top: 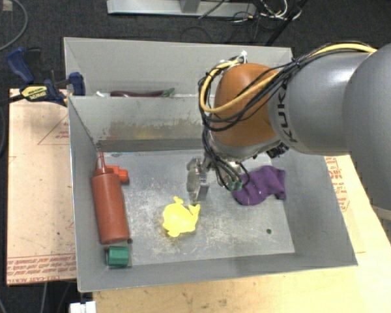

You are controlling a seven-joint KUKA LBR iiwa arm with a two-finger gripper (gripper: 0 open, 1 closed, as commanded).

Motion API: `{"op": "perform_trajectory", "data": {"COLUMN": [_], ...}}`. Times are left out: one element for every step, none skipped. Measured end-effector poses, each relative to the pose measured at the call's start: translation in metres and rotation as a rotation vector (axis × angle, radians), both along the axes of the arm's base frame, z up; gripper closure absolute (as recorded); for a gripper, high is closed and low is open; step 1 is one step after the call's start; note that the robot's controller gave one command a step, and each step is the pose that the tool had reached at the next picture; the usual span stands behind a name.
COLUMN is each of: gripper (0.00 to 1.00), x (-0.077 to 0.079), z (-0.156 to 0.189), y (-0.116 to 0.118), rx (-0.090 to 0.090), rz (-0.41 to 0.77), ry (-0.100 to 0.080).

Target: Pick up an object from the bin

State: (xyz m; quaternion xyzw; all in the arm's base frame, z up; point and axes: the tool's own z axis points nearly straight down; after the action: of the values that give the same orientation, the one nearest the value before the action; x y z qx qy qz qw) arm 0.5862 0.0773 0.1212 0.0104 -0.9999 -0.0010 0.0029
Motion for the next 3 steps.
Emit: {"op": "perform_trajectory", "data": {"gripper": [1.00, 0.00, 0.00], "x": [-0.011, -0.056, -0.056], "z": [0.013, 0.008, 0.008], "y": [0.042, 0.035, 0.036], "rx": [-0.002, 0.002, 0.003], "rz": [0.039, 0.291, 0.291], "ry": [0.001, 0.000, 0.000]}}
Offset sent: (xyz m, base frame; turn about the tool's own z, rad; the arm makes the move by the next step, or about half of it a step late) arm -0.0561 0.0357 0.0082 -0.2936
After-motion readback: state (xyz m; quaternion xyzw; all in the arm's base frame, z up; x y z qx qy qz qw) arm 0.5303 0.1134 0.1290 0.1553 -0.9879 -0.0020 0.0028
